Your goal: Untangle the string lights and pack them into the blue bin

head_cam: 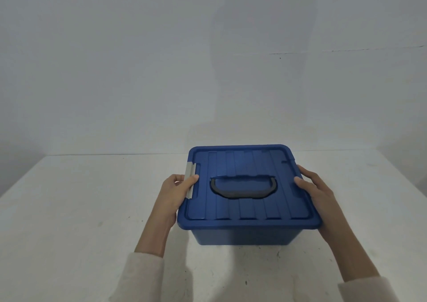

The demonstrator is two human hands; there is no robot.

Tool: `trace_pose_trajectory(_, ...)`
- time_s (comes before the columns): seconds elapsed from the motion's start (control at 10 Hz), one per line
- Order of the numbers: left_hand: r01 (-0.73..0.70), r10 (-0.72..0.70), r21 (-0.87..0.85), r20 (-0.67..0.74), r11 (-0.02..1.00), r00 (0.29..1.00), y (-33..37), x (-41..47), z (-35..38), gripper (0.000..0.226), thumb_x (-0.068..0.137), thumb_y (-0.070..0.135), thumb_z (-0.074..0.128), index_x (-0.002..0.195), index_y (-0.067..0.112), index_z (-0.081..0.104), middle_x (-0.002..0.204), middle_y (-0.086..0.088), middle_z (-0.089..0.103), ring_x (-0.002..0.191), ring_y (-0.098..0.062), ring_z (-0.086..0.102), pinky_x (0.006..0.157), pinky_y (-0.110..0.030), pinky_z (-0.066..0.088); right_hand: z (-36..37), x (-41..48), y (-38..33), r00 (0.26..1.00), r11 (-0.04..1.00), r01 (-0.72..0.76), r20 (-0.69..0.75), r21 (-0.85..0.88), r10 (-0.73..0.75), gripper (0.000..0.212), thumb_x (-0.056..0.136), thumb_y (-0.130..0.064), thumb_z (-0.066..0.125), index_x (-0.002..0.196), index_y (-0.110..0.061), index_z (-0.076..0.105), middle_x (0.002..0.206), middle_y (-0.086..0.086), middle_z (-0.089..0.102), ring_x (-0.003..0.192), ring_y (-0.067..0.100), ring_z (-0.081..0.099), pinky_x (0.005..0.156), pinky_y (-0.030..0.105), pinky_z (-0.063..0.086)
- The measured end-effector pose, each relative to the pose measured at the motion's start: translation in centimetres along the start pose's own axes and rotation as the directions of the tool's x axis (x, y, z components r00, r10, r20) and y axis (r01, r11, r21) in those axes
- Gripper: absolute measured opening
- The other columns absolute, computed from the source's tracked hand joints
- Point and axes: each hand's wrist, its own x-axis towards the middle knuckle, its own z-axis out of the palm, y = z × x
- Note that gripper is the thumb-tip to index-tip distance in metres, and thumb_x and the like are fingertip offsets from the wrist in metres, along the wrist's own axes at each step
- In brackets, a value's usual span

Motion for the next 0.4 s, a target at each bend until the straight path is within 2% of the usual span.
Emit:
trace_pose_trajectory(0.1, -0.032, 0.033, 0.039, -0.023, 0.999, 0.999, -0.3, 0.1, 0.1, 0.038, 0.084, 0.034, 0.066, 0.108, 0.007, 0.054, 0.099, -0.012, 0.065, 0.078, -0.022, 0.063, 0.060, -0.031, 0.053, -0.1, -0.1, -0.1, 1.000, 0.999, 0.014, -0.003, -0.039, -0.014, 0.033, 0.092, -0.021, 0.056, 0.125, -0.026, 0.055, 0.103, 0.008, 0.066, 0.090, 0.029, 0.064, 0.071, 0.040, 0.055)
trace_pose_trajectory(0.2, -0.178, 0.208, 0.261, -0.092, 0.949, 0.974, -0.3, 0.2, -0.1, 0.049, 0.085, 0.040, 0.063, 0.124, 0.017, 0.045, 0.109, -0.003, 0.058, 0.084, -0.016, 0.059, 0.065, -0.027, 0.051, -0.4, 0.1, -0.6, 0.998, 0.984, 0.057, -0.009, -0.167, -0.060, 0.035, 0.092, -0.022, 0.056, 0.127, -0.027, 0.054, 0.102, 0.009, 0.065, 0.090, 0.026, 0.063, 0.073, 0.040, 0.055)
trace_pose_trajectory(0.3, -0.329, 0.375, 0.516, 0.015, 0.791, 0.927, -1.0, -1.3, -0.7, 0.051, 0.091, 0.040, 0.053, 0.137, 0.026, 0.037, 0.125, 0.002, 0.053, 0.099, -0.013, 0.057, 0.081, -0.026, 0.047, -0.9, 0.4, -0.8, 0.996, 0.903, 0.084, 0.026, -0.422, -0.081, 0.039, 0.092, -0.027, 0.055, 0.131, -0.028, 0.051, 0.097, 0.002, 0.064, 0.086, 0.017, 0.061, 0.068, 0.026, 0.049)
trace_pose_trajectory(0.4, -0.361, 0.403, 0.608, 0.073, 0.707, 0.912, -1.7, -3.0, -1.1, 0.054, 0.096, 0.036, 0.042, 0.145, 0.020, 0.026, 0.145, 0.005, 0.040, 0.127, -0.010, 0.044, 0.101, -0.020, 0.033, -1.7, -1.5, -1.4, 0.995, 0.816, 0.091, 0.015, -0.571, -0.100, 0.039, 0.089, -0.027, 0.059, 0.128, -0.030, 0.053, 0.090, -0.005, 0.064, 0.079, 0.011, 0.062, 0.062, 0.016, 0.042)
